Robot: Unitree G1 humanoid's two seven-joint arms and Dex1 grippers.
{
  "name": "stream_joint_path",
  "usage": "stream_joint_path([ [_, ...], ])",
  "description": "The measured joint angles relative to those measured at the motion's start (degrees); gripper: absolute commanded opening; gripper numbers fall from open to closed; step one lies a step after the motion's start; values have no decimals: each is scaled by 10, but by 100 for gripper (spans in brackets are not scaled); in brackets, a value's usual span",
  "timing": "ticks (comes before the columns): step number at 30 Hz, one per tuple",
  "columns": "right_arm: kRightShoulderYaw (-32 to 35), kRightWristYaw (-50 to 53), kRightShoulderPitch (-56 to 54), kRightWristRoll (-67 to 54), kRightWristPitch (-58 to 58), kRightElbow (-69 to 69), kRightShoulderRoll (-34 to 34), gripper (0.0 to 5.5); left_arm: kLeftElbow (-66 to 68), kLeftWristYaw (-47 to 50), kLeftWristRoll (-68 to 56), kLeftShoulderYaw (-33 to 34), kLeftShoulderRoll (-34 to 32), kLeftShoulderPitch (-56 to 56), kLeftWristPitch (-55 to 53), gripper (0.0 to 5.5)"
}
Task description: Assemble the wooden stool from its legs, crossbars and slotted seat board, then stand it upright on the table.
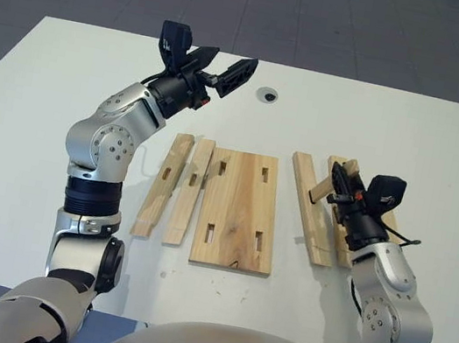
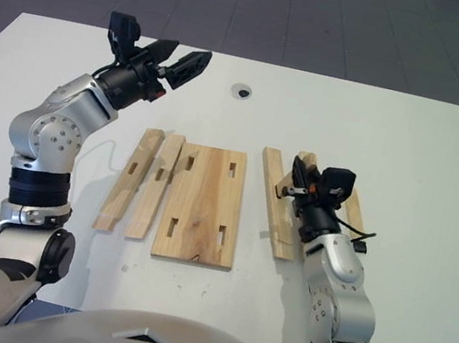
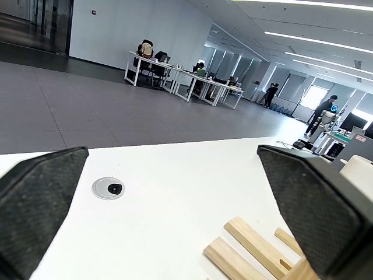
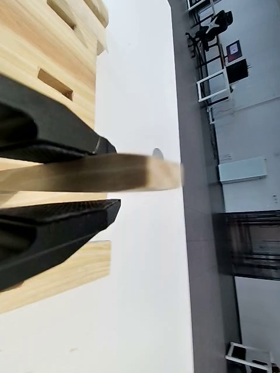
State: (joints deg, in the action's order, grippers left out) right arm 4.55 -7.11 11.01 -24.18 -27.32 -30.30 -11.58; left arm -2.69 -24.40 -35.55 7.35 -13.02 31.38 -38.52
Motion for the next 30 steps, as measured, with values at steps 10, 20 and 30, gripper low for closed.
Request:
stream_joint_path([
  [10,75,40,-110,-133,-79,-59,7,314,13,-2,2,-2,1,0,5,540],
  [20,105,90,-209,-201,-129,-52,-15,225,21,-11,5,-7,8,0,14,540],
  [30,73,59,-244,-154,-133,46,-38,54,22,-5,12,-11,13,0,22,540],
])
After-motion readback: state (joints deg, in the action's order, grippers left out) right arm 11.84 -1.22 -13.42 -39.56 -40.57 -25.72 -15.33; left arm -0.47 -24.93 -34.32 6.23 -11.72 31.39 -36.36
